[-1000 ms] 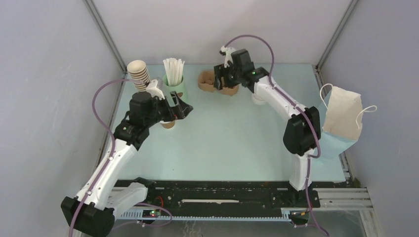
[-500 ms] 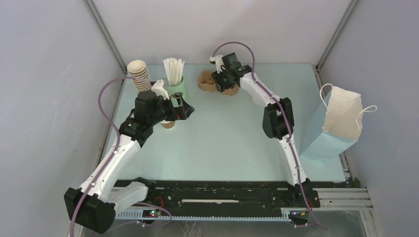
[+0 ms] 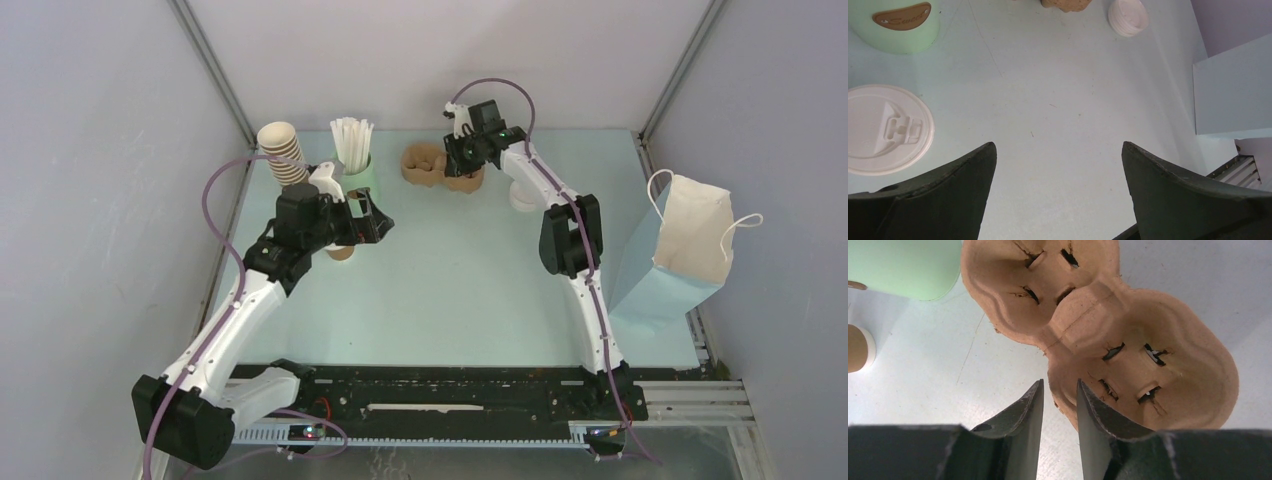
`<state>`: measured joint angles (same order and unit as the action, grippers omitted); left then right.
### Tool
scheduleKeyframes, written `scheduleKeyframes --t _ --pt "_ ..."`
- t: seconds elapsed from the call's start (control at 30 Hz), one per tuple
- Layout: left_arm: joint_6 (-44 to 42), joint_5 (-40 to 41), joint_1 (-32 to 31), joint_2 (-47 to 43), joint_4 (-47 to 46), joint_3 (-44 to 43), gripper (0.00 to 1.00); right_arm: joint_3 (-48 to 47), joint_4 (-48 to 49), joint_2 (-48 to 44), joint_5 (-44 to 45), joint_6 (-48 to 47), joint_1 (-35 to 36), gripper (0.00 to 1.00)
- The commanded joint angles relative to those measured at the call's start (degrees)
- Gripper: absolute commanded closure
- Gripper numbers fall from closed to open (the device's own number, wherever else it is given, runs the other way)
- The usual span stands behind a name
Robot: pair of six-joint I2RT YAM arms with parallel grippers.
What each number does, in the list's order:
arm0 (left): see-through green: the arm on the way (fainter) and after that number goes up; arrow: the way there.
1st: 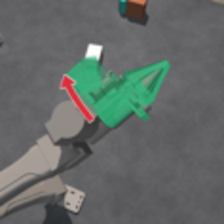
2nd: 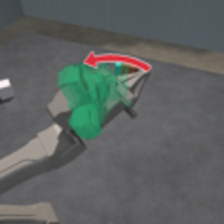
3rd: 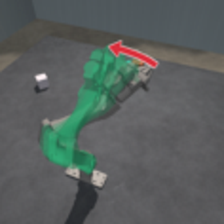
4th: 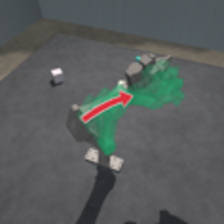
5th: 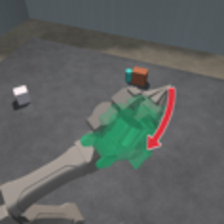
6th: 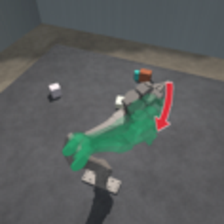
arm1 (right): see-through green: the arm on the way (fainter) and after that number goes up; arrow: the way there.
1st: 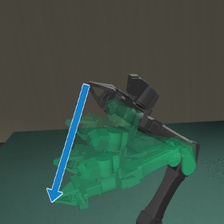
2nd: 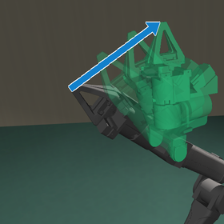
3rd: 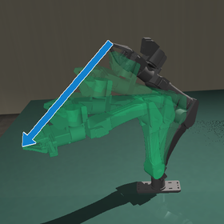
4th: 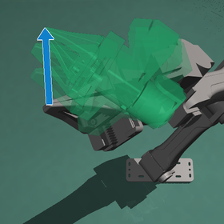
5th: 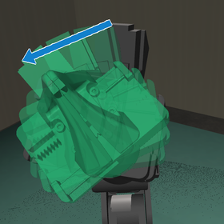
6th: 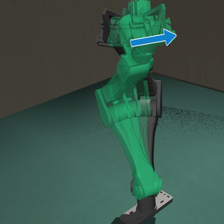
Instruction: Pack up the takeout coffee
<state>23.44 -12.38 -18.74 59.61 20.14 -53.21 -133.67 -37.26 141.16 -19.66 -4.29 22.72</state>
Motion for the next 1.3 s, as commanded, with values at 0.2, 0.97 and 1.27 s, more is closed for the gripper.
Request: scheduleKeyframes --t 0.2,0.97,1.27 --pt "-1.39 -0.45 -0.25 -0.33 -0.94 0.72 0.0 -2.39 2.77 1.96 -0.92 2.05 -0.13 0.61" --pt "-1.43 -0.37 -0.24 -1.04 -1.16 0.9 0.0 -2.21 1.42 -5.36 -3.05 1.06 -0.44 1.0" --pt "-1.43 -0.3 -0.24 -0.95 -1.24 0.96 0.0 -0.19 -0.71 -8.83 2.3 -6.36 1.06 1.0"
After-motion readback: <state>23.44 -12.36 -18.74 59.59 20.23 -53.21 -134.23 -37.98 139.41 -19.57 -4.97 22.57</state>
